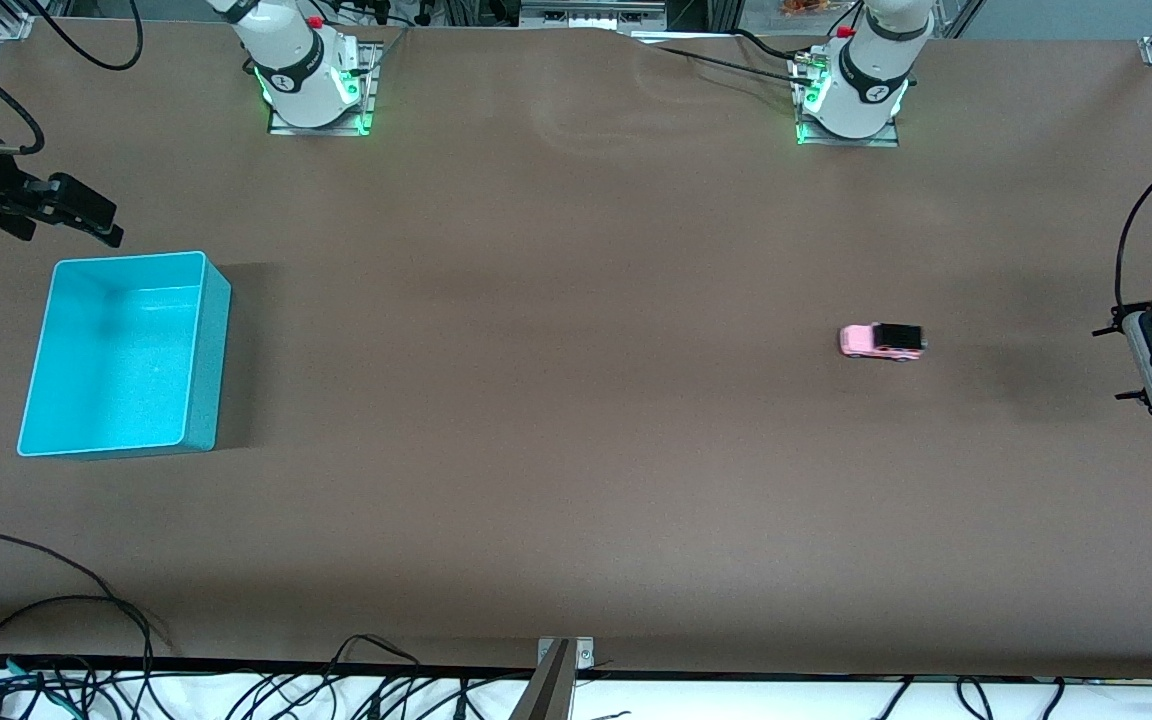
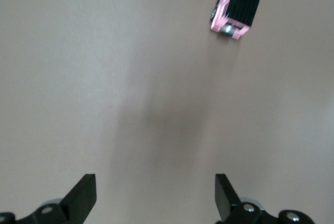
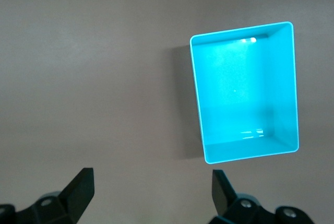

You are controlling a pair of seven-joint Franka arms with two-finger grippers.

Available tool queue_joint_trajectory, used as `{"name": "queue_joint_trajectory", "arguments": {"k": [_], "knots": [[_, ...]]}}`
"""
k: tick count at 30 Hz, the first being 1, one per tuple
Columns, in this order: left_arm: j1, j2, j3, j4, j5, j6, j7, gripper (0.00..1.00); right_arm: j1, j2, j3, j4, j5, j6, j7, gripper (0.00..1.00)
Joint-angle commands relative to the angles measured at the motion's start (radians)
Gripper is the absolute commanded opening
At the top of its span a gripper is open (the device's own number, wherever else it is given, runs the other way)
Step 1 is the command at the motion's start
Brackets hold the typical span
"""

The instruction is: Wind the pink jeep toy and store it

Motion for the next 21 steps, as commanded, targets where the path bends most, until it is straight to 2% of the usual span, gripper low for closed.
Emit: {"name": "queue_joint_trajectory", "arguments": {"k": [1, 15, 21], "knots": [[0.002, -0.011, -0.043, 0.055, 0.024, -0.119, -0.139, 1.00, -0.004, 0.008, 0.005, 0.027, 0.015, -0.025, 0.009, 1.00], [0.002, -0.103, -0.129, 0.069, 0.022, -0.269, -0.403, 1.00, -0.004, 0.006, 0.007, 0.027, 0.015, -0.025, 0.009, 1.00], [0.002, -0.123, -0.197, 0.127, 0.027, -0.390, -0.563, 1.00, -0.004, 0.005, 0.019, 0.027, 0.015, -0.025, 0.011, 1.00]]}}
